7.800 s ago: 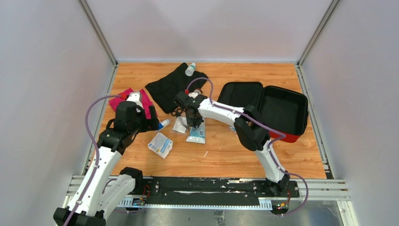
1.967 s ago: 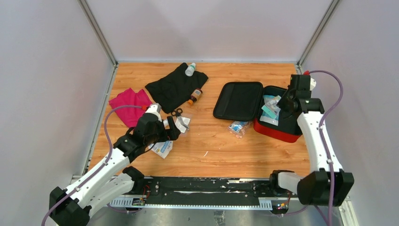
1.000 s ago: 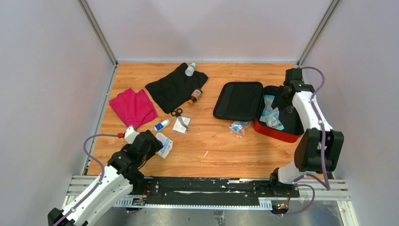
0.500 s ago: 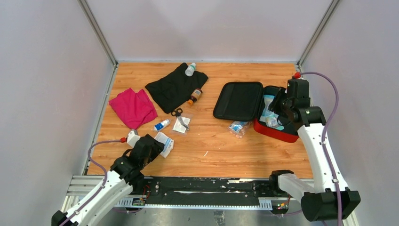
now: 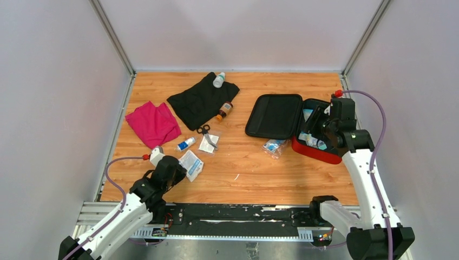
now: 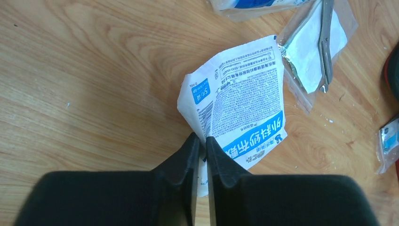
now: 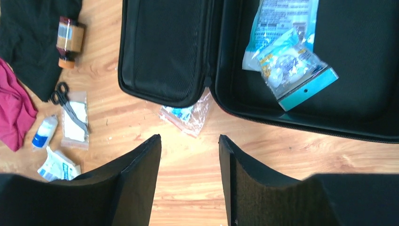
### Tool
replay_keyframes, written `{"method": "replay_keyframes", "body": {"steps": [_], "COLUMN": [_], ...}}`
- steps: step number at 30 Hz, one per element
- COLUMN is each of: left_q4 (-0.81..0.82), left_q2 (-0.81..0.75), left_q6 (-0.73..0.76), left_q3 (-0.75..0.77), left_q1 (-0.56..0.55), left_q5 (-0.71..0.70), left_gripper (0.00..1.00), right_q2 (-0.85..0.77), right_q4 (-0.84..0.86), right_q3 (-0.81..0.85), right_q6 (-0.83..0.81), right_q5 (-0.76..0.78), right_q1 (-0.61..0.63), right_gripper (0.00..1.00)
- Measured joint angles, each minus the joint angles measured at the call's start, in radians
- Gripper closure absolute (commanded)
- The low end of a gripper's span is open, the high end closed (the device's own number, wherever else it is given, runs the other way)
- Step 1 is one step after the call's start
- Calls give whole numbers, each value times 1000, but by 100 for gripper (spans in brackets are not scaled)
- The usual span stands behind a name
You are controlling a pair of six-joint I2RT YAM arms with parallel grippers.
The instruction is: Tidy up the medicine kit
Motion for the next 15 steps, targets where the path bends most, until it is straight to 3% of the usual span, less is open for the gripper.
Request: {"method": "replay_keyframes", "body": {"steps": [3,15], "left_q4": [20,97], "left_q2": [19,21], "left_q6": [43,309], "left_q3": [1,108], "left_q1": [0,0], "left_q5": [8,201], "left_gripper": [100,100], "right_q2": [-14,-108], "right_q4": [8,120], "right_q3": [-48,-170], "right_q6": [-4,24], "right_q5": [-42,-98], "right_q1": [0,0], "right_gripper": [44,42]}}
